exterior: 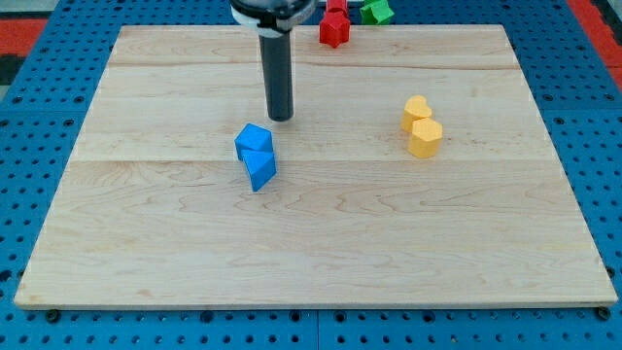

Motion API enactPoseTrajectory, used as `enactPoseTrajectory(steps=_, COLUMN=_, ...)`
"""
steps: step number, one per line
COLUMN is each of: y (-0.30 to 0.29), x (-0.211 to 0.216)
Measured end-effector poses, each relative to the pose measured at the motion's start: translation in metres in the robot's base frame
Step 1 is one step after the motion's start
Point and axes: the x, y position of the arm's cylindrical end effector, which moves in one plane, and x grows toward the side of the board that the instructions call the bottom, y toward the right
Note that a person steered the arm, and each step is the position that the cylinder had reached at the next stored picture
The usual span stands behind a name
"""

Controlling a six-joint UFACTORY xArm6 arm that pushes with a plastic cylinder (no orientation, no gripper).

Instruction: Nudge the red star to the top center

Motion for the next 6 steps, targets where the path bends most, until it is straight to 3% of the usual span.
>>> enactPoseTrajectory(steps=2, y=0.012, x=-0.027)
enactPoseTrajectory(steps=3, y=0.049, x=-0.054)
enactPoseTrajectory(steps=6, y=0.066, x=-0.145)
